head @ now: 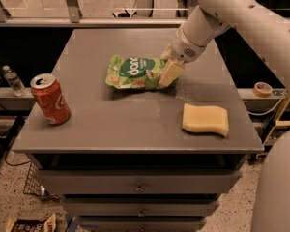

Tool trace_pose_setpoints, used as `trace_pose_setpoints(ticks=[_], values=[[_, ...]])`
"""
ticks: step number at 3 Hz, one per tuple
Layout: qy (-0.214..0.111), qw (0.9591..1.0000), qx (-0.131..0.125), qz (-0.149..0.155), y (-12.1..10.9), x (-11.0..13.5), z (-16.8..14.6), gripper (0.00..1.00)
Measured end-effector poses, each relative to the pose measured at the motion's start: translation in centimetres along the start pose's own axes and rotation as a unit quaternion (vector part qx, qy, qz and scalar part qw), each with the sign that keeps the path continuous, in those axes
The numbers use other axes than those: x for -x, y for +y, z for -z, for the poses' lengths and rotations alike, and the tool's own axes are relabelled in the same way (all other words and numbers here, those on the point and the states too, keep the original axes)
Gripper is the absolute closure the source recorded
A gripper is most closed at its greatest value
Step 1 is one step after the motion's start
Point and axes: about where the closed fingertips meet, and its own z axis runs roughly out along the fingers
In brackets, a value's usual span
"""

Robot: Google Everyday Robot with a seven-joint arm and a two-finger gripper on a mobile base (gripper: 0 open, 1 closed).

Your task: Pick green rice chip bag

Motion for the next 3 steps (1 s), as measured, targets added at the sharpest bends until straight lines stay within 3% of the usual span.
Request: trace_pose_setpoints(ticks=[1, 2, 3], values=[[-0.011, 0.9991, -0.041, 0.0, -0.1, 0.5, 2.4, 0.89], [-0.019, 0.9939, -0.109, 0.005, -0.6, 1.3, 5.9, 1.0], [-0.032, 0.9864, -0.16, 0.013, -1.3, 2.2, 8.9, 1.0]])
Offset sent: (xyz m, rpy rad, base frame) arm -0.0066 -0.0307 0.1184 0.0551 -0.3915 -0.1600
